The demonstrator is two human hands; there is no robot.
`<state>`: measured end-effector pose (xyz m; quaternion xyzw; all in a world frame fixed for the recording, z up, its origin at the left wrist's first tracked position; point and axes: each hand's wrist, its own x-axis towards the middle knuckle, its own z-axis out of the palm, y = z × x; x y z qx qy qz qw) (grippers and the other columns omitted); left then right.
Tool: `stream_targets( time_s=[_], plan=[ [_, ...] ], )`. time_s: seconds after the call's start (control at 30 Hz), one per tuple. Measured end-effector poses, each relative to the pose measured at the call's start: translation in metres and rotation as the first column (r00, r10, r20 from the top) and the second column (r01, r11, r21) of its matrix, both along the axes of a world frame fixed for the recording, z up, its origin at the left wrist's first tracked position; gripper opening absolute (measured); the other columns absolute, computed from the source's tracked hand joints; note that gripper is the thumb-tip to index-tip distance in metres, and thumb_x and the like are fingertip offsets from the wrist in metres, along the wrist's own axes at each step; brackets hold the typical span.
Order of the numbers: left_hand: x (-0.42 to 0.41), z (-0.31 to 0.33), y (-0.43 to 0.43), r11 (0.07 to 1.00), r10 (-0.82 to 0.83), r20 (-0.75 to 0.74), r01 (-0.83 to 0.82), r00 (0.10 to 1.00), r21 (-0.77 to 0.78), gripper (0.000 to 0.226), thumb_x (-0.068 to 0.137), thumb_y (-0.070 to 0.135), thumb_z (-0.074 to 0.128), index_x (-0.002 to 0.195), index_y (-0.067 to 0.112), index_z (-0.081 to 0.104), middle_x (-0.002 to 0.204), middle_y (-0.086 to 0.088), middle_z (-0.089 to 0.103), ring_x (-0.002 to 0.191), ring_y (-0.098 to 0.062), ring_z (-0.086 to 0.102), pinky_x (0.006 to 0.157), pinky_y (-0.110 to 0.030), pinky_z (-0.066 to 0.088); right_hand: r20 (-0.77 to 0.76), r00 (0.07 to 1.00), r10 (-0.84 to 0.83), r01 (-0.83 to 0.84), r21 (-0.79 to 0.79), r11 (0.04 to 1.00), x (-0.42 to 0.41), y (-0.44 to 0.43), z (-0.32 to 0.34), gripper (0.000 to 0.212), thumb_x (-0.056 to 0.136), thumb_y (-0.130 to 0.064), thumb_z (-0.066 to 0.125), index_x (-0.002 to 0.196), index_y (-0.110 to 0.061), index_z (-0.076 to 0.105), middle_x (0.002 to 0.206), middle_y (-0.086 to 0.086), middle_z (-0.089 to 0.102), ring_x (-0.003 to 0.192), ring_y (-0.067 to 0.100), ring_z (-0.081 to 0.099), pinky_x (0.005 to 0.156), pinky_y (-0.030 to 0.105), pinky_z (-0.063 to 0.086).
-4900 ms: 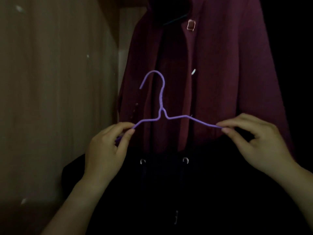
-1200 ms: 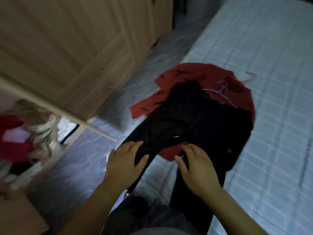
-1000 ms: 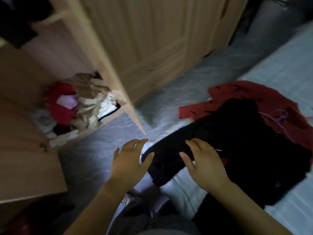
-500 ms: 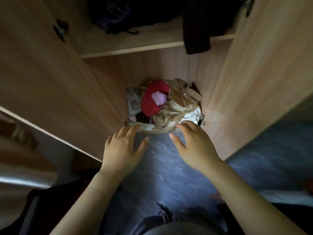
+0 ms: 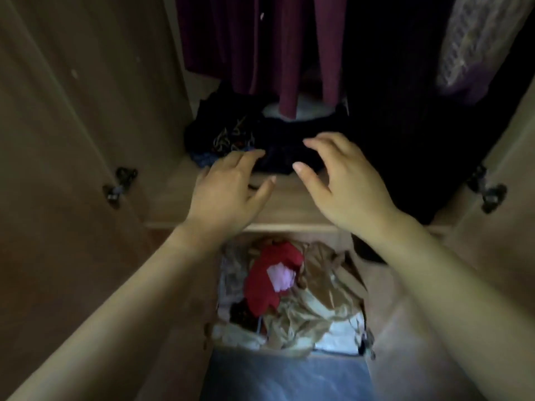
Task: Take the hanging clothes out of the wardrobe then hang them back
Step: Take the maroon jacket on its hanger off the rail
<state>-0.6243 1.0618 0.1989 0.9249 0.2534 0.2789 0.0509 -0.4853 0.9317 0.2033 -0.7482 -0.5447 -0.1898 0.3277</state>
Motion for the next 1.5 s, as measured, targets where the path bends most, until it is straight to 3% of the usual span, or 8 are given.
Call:
stream_targets(
  time_s=[0.33, 0.5, 0.6, 0.83, 0.97, 1.13, 1.37, 1.5],
  plan=[
    [0.126, 0.208, 0.154, 0.965, -0.093, 0.370, -0.009, 0.924, 0.264, 0.059, 0.088, 0.056, 0.036, 0.137, 0.024, 0.041, 0.130, -0.007, 0.051, 0.117, -0.024, 0.050, 0.095, -0.046, 0.044, 0.380, 0.924, 0.025, -0.131, 0.256, 0.958, 0.116, 0.155, 0.229, 0.047, 0.094, -0.042, 0.044, 0.128, -0.011, 0.052, 0.128, 0.004, 0.050, 0.117, 0.018, 0.048, 0.090, 0.027, 0.042],
    [0.164, 0.296, 0.227, 0.936, -0.154, 0.437, -0.010, 0.886, 0.351, 0.052, 0.093, 0.051, 0.042, 0.136, 0.022, 0.041, 0.137, -0.008, 0.046, 0.122, -0.023, 0.046, 0.097, -0.044, 0.043, 0.508, 0.850, -0.137, -0.077, 0.377, 0.923, 0.147, 0.209, 0.325, 0.039, 0.092, -0.038, 0.052, 0.122, -0.013, 0.055, 0.124, 0.003, 0.052, 0.115, 0.018, 0.048, 0.087, 0.021, 0.033],
    [0.184, 0.351, 0.268, 0.906, -0.224, 0.478, 0.000, 0.849, 0.423, 0.053, 0.093, 0.051, 0.041, 0.137, 0.020, 0.042, 0.140, -0.008, 0.043, 0.126, -0.025, 0.043, 0.100, -0.046, 0.041, 0.604, 0.712, -0.359, 0.047, 0.469, 0.882, 0.156, 0.228, 0.381, 0.040, 0.091, -0.042, 0.051, 0.122, -0.018, 0.056, 0.126, 0.001, 0.051, 0.119, 0.021, 0.043, 0.089, 0.030, 0.025],
    [0.223, 0.477, 0.333, 0.906, -0.354, 0.645, 0.077, 0.678, 0.416, 0.071, 0.083, 0.060, 0.031, 0.140, 0.017, 0.037, 0.144, -0.011, 0.038, 0.133, -0.029, 0.035, 0.108, -0.040, 0.030, 0.531, 0.626, -0.571, 0.172, 0.620, 0.766, 0.175, 0.257, 0.514, 0.042, 0.090, -0.046, 0.051, 0.124, -0.022, 0.054, 0.130, 0.003, 0.045, 0.124, 0.023, 0.037, 0.099, 0.039, 0.029],
    [0.234, 0.528, 0.329, 0.888, -0.459, 0.783, 0.211, 0.420, 0.408, 0.072, 0.084, 0.060, 0.033, 0.143, 0.020, 0.032, 0.148, -0.008, 0.030, 0.135, -0.022, 0.030, 0.105, -0.028, 0.023, 0.497, 0.624, -0.603, 0.206, 0.640, 0.740, 0.184, 0.262, 0.566, 0.043, 0.091, -0.046, 0.049, 0.124, -0.020, 0.054, 0.129, 0.005, 0.046, 0.121, 0.025, 0.040, 0.100, 0.039, 0.031],
    [0.227, 0.576, 0.324, 0.903, -0.428, 0.849, 0.196, 0.310, 0.383, 0.052, 0.095, 0.052, 0.036, 0.142, 0.028, 0.033, 0.150, 0.000, 0.025, 0.134, -0.019, 0.031, 0.096, -0.024, 0.023, 0.423, 0.722, -0.548, 0.229, 0.601, 0.766, 0.197, 0.258, 0.606, 0.040, 0.090, -0.042, 0.055, 0.120, -0.016, 0.058, 0.119, 0.007, 0.057, 0.106, 0.022, 0.053, 0.085, 0.029, 0.040],
    [0.243, 0.610, 0.304, 0.758, -0.564, 0.757, 0.571, 0.331, 0.315, 0.041, 0.085, 0.065, 0.045, 0.110, 0.036, 0.059, 0.118, 0.010, 0.058, 0.111, -0.010, 0.053, 0.089, -0.025, 0.035, 0.388, 0.807, -0.445, 0.245, 0.466, 0.850, 0.201, 0.251, 0.628, 0.023, 0.082, -0.043, 0.066, 0.088, -0.022, 0.072, 0.080, -0.004, 0.065, 0.075, 0.009, 0.057, 0.069, 0.021, 0.039],
    [0.260, 0.626, 0.303, 0.823, -0.538, 0.674, 0.491, 0.507, 0.288, 0.072, 0.074, 0.053, 0.070, 0.137, 0.030, 0.044, 0.133, 0.001, 0.050, 0.119, -0.018, 0.051, 0.104, -0.032, 0.039, 0.394, 0.813, -0.429, 0.214, 0.483, 0.849, 0.207, 0.252, 0.629, 0.018, 0.080, -0.044, 0.069, 0.084, -0.027, 0.072, 0.076, -0.007, 0.065, 0.071, 0.006, 0.058, 0.065, 0.020, 0.040]
  ],
)
